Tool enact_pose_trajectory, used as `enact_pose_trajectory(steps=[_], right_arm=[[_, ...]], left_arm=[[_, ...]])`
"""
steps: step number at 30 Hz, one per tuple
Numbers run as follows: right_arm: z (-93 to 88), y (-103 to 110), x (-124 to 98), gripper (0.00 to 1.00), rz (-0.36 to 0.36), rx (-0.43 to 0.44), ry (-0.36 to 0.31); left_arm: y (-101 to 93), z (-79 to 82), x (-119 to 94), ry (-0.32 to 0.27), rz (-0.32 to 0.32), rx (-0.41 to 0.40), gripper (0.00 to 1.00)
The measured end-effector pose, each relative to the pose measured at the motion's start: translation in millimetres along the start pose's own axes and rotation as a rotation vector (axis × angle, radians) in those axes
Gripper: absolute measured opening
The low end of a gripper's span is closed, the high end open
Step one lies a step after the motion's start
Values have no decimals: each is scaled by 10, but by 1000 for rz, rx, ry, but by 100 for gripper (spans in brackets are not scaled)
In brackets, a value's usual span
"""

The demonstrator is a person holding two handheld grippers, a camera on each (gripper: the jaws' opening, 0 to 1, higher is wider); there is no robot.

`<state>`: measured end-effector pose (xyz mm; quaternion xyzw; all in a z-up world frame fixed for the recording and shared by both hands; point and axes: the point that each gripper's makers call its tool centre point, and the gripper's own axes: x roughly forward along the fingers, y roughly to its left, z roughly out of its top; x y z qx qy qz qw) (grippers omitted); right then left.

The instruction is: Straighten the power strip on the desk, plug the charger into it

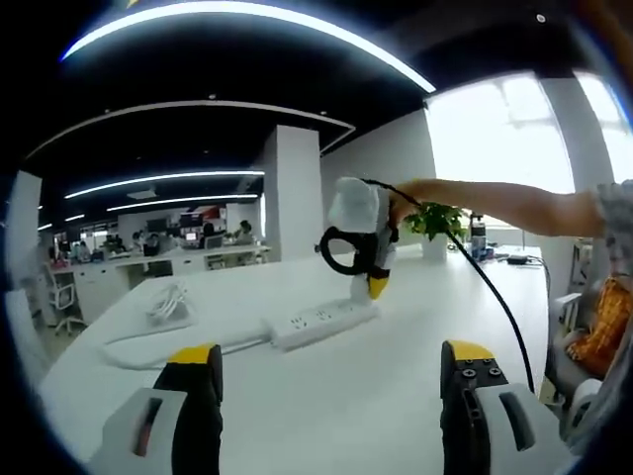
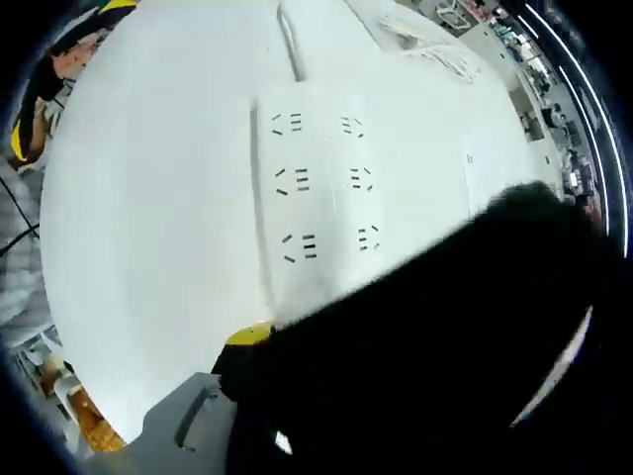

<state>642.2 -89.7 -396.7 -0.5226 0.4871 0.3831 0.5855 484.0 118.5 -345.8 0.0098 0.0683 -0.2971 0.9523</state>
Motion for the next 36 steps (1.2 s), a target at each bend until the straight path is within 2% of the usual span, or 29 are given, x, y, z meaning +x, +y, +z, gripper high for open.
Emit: enact_pose_trajectory(steps=[1, 3, 5, 6, 7, 9, 13, 15, 18, 24, 25, 28, 29, 32, 36], right_arm=[[14, -23, 1, 22, 13, -27, -5], [-8, -15, 2, 22, 5, -23, -19], [-15, -36, -3, 22, -44, -55, -20], [-21, -26, -2, 22, -43, -53, -17], [-22, -28, 11, 22, 5, 6, -39], [-46, -39, 14, 22, 86, 27, -41], [-29, -52, 29, 22, 101, 27, 10], [-39, -44, 31, 23, 78, 15, 39], [-60, -56, 30, 22, -22, -28, 88], [-63, -51, 28, 23, -45, -41, 76], [-59, -65, 27, 24, -59, -27, 61], [-21, -73, 27, 25, -90, -3, -43], [-19, -73, 18, 25, -99, -19, -59], [17, -81, 11, 26, -100, -29, -140], [68, -69, -17, 30, -89, 31, -256]], left_arm=[[12, -3, -20, -2, 3, -1, 92], [29, -5, -68, -12, 8, -7, 93], [52, -17, -91, -18, 10, -13, 93], [71, -28, -93, -17, 14, -20, 93], [90, -36, -80, -15, 19, -24, 92], [96, -40, -41, -10, 21, -23, 92], [-13, -26, -15, -17, -4, -20, 92], [-69, -27, 13, -15, -17, -19, 92], [-102, -18, 52, -12, -25, -10, 92], [-91, -31, 129, -11, -27, -4, 92], [-65, -60, 148, -3, -24, -10, 92], [-25, -114, 183, 16, -25, -11, 92], [-9, -130, 199, 24, -24, -9, 92], [27, -169, 252, 46, -25, 3, 92], [89, -176, 329, 62, -29, 10, 92]])
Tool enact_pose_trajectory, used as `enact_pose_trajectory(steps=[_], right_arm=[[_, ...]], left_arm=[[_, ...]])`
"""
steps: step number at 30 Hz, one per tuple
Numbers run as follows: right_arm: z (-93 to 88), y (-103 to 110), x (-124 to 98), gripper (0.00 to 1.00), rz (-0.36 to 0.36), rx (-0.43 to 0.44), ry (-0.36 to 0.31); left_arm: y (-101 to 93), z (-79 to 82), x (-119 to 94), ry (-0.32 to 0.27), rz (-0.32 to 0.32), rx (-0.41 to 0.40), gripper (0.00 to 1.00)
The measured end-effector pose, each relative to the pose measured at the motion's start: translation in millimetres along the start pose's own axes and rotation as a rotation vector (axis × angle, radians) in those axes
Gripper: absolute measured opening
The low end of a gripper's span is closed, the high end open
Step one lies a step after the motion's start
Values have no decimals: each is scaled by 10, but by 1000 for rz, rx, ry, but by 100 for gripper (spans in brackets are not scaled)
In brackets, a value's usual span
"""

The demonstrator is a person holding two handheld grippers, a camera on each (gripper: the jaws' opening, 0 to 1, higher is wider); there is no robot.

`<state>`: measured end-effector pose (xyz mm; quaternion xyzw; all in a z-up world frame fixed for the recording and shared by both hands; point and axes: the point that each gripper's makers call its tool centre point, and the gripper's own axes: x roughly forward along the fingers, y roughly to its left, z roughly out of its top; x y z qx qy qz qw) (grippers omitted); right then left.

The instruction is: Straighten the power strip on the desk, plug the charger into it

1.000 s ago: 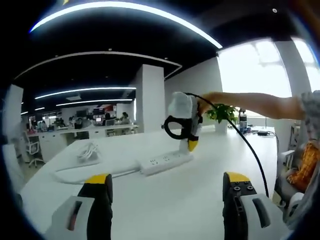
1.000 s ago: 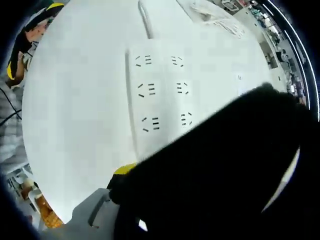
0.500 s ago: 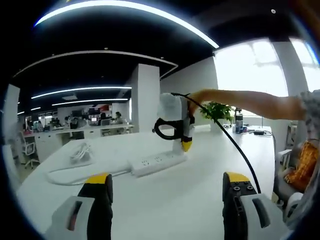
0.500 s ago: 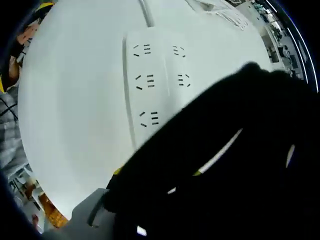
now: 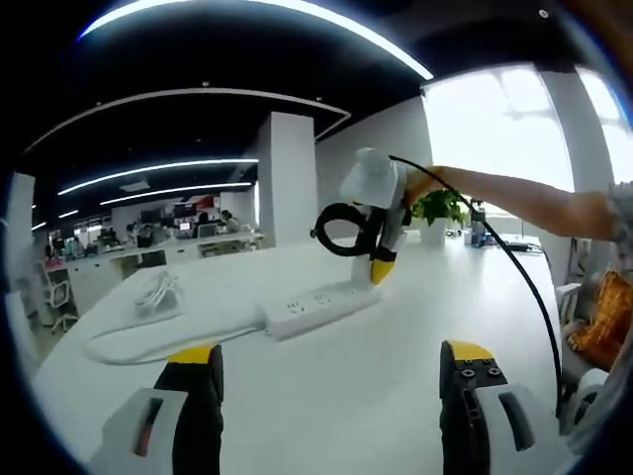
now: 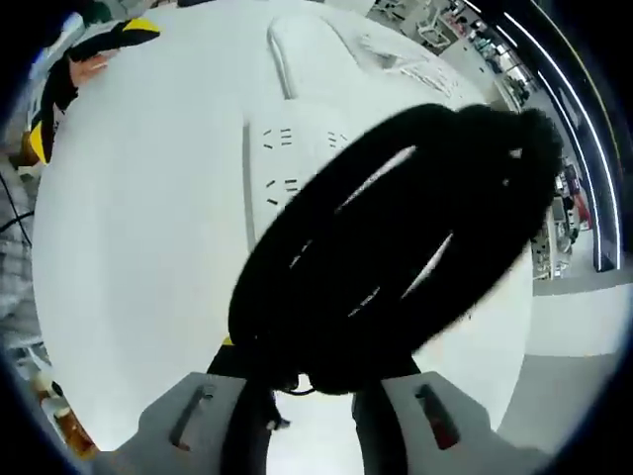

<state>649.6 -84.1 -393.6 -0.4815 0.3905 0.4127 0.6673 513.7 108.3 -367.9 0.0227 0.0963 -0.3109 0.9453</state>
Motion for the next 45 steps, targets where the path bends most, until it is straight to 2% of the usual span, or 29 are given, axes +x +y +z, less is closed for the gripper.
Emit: enact_pose_trajectory(steps=[4, 7, 10, 15, 19, 23, 27, 35, 38, 39, 42, 45], right_arm=[[9, -1, -35, 47, -8, 9, -63], [70, -20, -48, 48, -30, -9, -118], [133, -36, -65, 55, -44, -1, -176], [145, 17, -36, 64, -33, -7, -210], [151, 15, -3, 68, -40, -7, -238], [186, 8, 31, 70, -40, 27, -305], [186, -35, 68, 78, -48, 60, -349], [354, -189, 13, 100, -67, 139, -546], [359, -197, -18, 100, -77, 139, -587], [374, -226, -41, 100, -97, 139, -619], [344, -266, -63, 100, -109, 190, -662], [353, -312, -156, 100, -157, 235, -749]], left_arm=[[47, 32, 42, 7, 1, 11, 92], [59, 89, 69, 0, 0, 17, 92], [53, 146, 99, -7, -5, 23, 92], [32, 231, 147, -4, -12, 36, 92], [-18, 362, 201, -25, -27, 55, 92], [-27, 420, 234, -28, -30, 69, 92], [-48, 459, 223, -37, -29, 73, 92], [-66, 461, 241, -35, -29, 72, 92], [-62, 442, 253, -31, -30, 69, 92], [-60, 434, 257, -30, -29, 67, 92], [-44, 407, 265, -26, -27, 65, 92], [-8, 359, 267, -15, -17, 74, 92]])
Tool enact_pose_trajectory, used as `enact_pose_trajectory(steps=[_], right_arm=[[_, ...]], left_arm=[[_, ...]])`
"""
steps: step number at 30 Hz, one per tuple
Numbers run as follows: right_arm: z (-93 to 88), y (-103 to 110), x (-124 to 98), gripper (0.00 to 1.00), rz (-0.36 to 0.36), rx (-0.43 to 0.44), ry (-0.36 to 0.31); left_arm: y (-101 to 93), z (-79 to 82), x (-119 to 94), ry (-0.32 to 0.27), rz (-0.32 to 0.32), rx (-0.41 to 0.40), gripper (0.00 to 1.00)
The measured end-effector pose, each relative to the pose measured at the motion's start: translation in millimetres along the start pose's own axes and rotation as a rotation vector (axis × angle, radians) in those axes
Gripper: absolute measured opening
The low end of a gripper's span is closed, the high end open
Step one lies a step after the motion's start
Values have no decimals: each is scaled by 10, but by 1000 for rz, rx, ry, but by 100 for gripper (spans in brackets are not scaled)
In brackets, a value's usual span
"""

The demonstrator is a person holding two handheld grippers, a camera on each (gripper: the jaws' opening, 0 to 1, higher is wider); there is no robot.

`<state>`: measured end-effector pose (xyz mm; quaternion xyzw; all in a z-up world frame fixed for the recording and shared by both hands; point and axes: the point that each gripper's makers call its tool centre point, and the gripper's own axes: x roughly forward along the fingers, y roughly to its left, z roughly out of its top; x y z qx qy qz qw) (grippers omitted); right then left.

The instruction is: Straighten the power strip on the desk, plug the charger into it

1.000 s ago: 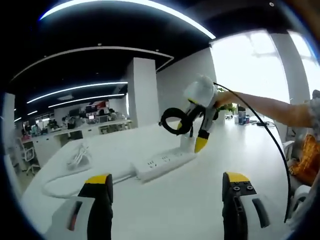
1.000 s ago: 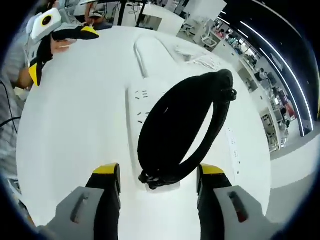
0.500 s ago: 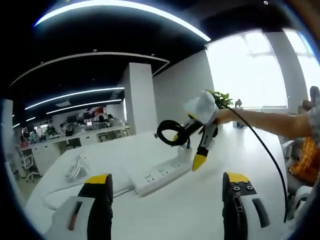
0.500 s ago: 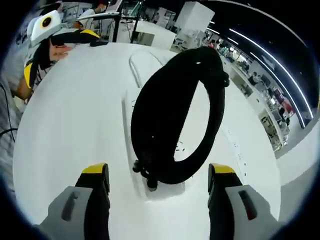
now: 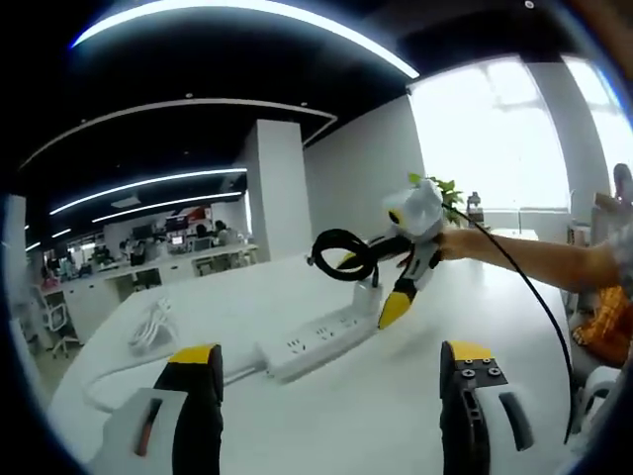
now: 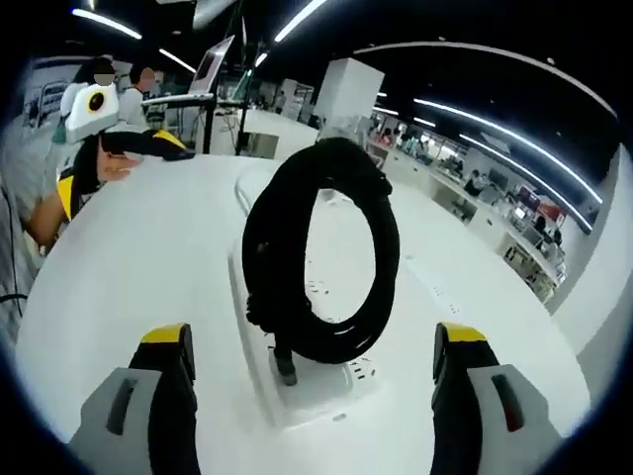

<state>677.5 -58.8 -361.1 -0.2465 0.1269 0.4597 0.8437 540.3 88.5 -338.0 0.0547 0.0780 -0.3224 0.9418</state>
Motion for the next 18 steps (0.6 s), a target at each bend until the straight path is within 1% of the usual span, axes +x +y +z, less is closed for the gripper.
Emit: enact_pose_trajectory(steps=[3, 7, 9, 12, 14, 16, 18], right_arm=[[16, 2, -71, 100, -37, 21, -67], [-79, 84, -158, 100, -53, 51, -86], [-91, 150, -226, 100, -60, 56, -96], [-72, 212, -333, 100, -96, 15, -113], [-70, 261, -391, 100, -101, 9, -111], [-31, 295, -472, 100, -108, 15, -130], [41, 333, -572, 100, -114, 43, -171]], left_arm=[[56, -80, 0, 17, 21, 5, 92], [101, -165, -19, 19, 28, -16, 92], [118, -202, -31, 21, 33, -24, 92], [157, -253, -54, 24, 46, -35, 92], [167, -266, -63, 22, 49, -43, 92], [166, -274, -70, 20, 48, -48, 92], [159, -283, -82, 23, 48, -48, 92]])
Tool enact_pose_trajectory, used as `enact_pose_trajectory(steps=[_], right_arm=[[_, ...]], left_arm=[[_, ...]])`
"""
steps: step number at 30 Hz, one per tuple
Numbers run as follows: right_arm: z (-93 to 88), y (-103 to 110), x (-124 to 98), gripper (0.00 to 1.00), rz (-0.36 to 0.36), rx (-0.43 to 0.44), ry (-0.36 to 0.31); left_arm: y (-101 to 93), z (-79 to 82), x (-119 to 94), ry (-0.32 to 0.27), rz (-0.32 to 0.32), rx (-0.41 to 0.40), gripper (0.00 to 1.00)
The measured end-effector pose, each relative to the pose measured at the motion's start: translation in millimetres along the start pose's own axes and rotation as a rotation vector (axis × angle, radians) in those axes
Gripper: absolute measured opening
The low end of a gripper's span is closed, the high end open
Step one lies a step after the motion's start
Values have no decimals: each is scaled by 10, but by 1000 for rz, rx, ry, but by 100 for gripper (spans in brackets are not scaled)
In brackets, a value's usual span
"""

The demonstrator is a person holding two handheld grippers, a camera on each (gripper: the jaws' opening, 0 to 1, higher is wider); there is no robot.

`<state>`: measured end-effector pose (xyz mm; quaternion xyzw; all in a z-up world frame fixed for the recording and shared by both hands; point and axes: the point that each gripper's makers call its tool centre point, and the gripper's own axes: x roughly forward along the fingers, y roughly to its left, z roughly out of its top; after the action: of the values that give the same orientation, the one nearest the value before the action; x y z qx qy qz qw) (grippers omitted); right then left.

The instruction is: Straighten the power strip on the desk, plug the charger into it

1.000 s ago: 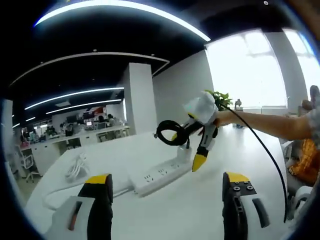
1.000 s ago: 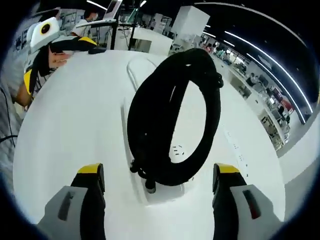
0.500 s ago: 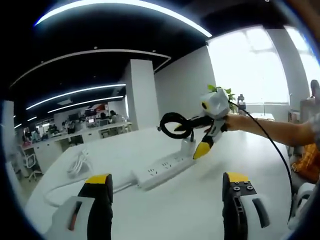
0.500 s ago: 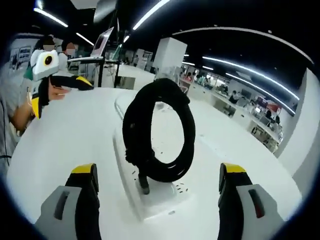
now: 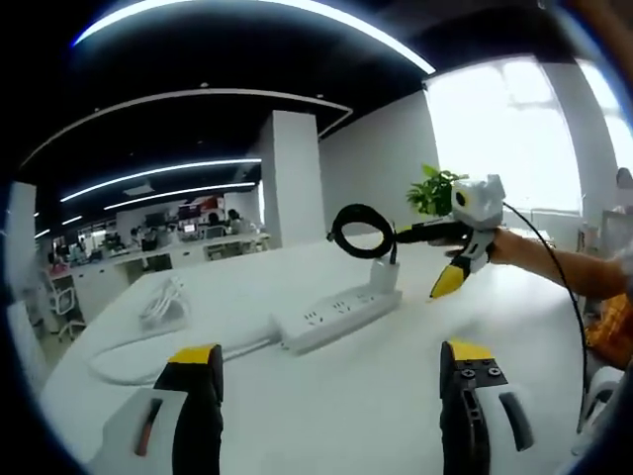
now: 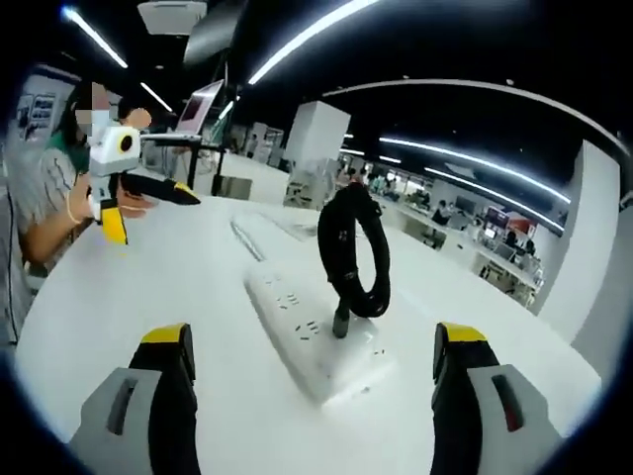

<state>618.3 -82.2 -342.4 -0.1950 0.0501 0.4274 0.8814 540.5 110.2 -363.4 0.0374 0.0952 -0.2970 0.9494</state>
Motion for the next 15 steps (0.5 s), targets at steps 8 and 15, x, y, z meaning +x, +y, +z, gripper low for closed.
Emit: enact_pose_trajectory(steps=[8, 15], right_arm=[[149, -13, -364, 100, -85, 3, -36], [193, 30, -685, 100, -150, 42, -57]], left_arm=[[-51, -27, -79, 2, -7, 9, 92], [-53, -59, -129, 8, 0, 10, 92]])
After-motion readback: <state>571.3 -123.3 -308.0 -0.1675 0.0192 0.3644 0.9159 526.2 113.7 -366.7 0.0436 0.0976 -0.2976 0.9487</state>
